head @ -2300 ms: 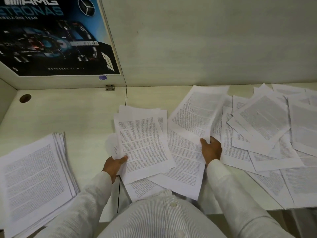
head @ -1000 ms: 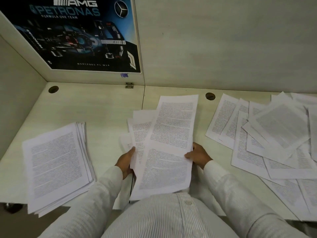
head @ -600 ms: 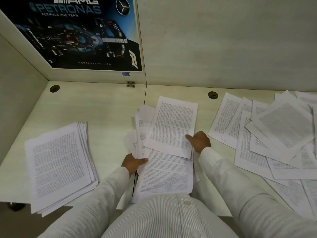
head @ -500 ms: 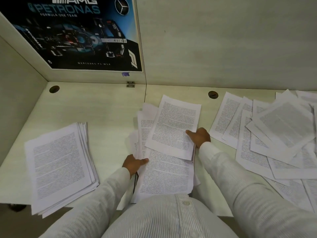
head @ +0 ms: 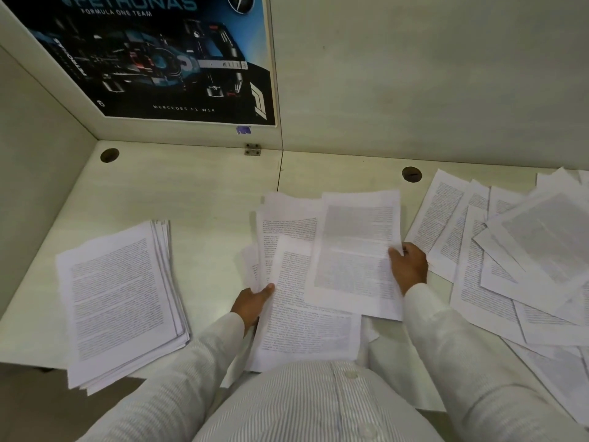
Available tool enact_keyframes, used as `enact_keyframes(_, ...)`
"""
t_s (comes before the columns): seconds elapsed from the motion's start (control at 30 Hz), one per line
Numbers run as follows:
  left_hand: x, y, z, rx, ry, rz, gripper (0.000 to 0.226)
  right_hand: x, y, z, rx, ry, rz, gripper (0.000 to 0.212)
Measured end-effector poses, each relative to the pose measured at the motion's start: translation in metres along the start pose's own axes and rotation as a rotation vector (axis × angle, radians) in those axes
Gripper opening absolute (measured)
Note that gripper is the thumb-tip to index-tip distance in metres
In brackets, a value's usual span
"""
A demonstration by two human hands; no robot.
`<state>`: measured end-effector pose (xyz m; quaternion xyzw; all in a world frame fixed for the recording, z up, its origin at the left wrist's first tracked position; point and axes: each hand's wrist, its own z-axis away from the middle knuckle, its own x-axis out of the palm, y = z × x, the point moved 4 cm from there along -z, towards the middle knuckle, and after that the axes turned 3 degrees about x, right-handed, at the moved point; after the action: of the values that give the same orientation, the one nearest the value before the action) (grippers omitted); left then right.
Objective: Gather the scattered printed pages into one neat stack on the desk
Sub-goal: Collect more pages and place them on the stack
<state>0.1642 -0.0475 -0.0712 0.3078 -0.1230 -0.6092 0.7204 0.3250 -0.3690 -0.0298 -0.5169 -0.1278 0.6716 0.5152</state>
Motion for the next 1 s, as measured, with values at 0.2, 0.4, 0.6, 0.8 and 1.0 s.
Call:
enact_keyframes(0.2,-0.002,0.007,-0.004,-0.028,0.005,-0.027,0.078,0.003,0.033,0.039,0.017,-0.159,0.126,0.018)
enact_keyframes(0.4,0.015,0.029,0.007,0.085,-0.108,-0.005,0.060,0.029,0.029,0.071,-0.064,-0.316,0.178,0.034)
enact_keyframes(0.6,0.014,0.035,0.000,0.117,-0.063,0.038,0.060,0.033,0.020,0.074,-0.004,-0.272,-0.005,0.042)
enact_keyframes(0.8,0.003,0.023,-0.005,0.037,0.000,0.182,0.059,0.024,0.032,0.073,0.045,-0.265,0.149,0.028)
enact_keyframes(1.0,0.006,0.017,0.009,0.037,-0.075,0.094,0.050,0.031,0.050,0.088,-0.022,-0.406,0.240,0.031)
